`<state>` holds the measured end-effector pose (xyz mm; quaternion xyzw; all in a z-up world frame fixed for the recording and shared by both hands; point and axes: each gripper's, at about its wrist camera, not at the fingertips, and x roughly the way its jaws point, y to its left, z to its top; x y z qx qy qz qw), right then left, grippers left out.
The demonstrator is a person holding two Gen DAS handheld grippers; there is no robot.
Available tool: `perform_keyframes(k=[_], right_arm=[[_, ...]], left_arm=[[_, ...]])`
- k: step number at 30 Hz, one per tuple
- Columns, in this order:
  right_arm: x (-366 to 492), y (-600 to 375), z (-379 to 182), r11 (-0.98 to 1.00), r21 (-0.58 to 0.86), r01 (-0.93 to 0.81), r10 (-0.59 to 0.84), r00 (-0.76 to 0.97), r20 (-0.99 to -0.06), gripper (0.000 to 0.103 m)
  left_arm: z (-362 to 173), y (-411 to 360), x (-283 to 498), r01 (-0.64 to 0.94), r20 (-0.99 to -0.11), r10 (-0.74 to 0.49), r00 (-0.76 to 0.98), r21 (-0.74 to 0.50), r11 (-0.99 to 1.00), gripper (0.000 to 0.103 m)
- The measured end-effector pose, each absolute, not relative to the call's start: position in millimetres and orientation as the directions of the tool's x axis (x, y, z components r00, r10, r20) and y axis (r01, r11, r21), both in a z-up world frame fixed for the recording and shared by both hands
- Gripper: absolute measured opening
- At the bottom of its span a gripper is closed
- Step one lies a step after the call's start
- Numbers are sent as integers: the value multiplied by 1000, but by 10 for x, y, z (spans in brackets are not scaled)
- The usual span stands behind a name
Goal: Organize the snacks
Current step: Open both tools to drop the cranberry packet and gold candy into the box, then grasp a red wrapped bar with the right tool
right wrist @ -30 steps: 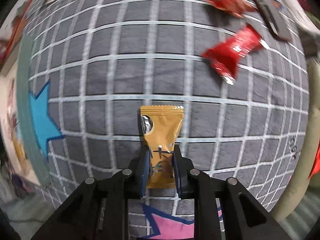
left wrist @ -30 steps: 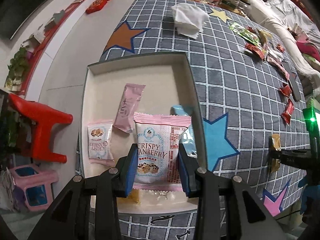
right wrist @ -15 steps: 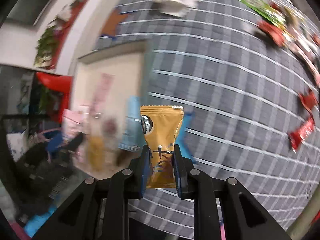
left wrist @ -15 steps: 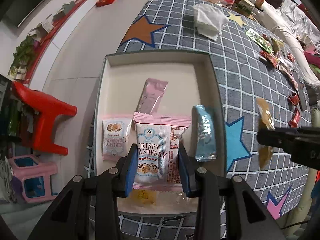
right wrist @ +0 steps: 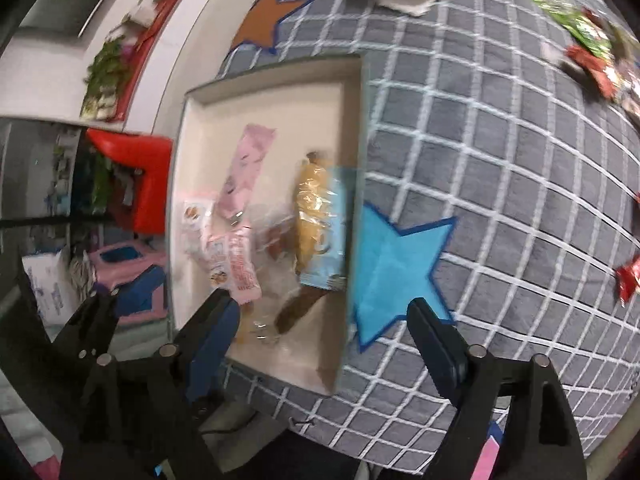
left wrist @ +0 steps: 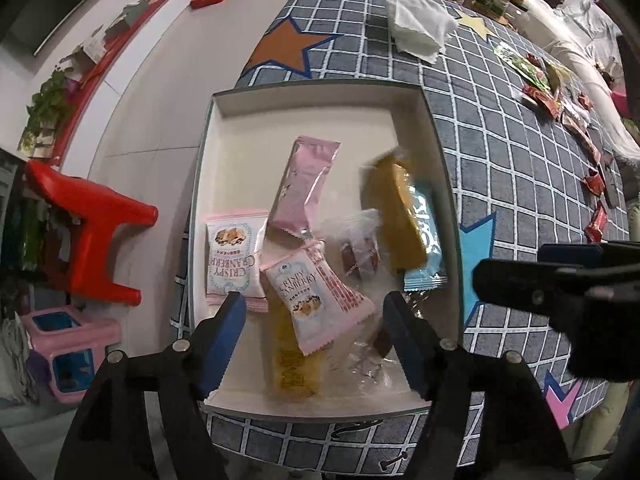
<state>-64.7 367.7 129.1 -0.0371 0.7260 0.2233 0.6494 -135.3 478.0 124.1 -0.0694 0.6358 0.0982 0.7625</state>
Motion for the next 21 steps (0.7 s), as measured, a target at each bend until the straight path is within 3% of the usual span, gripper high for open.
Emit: perform_keyframes(k=[5, 8, 21], right_arm=[[-590, 3286, 1215, 936, 233, -264, 197, -156, -968, 87], [-577, 2984, 1135, 958, 202, -202, 172, -158, -972, 103], [-385, 1111, 843, 973, 37, 228, 73, -153, -985, 103]], left_arm=[[1269, 4641, -1270, -207, -983, 61, 176, 23, 978, 77], [1285, 4515, -1211, -180, -983, 52, 176, 19, 983, 78], [1269, 3762, -959, -13, -989, 5, 145, 3, 1000, 78]])
